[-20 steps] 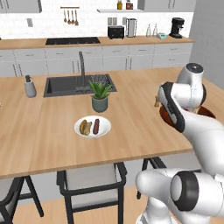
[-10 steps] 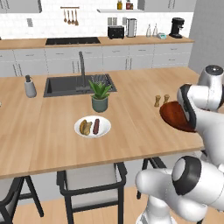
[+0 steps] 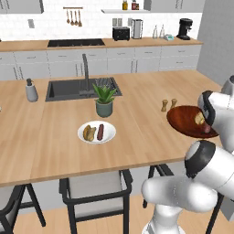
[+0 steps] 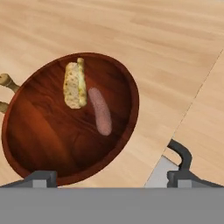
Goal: Place one bun and one sausage from the bowl on each plate.
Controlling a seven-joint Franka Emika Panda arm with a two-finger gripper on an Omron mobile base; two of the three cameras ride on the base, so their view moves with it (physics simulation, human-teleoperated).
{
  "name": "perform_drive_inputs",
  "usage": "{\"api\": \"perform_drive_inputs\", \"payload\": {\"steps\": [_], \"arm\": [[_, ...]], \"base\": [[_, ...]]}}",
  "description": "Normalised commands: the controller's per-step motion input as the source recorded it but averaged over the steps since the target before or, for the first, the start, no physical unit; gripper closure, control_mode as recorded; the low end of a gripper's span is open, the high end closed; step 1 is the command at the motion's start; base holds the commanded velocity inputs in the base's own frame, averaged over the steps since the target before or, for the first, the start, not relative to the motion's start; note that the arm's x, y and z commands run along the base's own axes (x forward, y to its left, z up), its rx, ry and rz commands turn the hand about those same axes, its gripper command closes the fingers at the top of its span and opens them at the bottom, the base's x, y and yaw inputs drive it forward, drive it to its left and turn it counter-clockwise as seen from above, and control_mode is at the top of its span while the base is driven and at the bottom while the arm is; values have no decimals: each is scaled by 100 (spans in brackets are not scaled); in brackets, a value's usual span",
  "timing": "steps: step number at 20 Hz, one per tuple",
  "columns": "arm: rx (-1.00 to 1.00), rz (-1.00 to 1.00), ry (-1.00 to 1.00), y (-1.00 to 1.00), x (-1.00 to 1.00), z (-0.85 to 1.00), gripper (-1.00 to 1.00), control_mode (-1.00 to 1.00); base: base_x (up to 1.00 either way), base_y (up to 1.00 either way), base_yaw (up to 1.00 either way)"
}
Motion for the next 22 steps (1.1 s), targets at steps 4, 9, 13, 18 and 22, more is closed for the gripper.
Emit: {"api": "perform_drive_inputs", "payload": {"steps": [4, 9, 13, 18, 22], "arm": [[6, 8, 0, -5, 48, -38, -100, -100], [4, 7, 4, -4, 52, -25, -100, -100], [0, 1, 6, -16, 39, -23, -100, -100], [0, 0, 8, -13, 34, -28, -100, -100], [0, 0, 8, -15, 33, -35, -100, -100]], "base": [[0, 0, 0], [0, 0, 0], [0, 0, 0], [0, 0, 0], [0, 0, 0]]}}
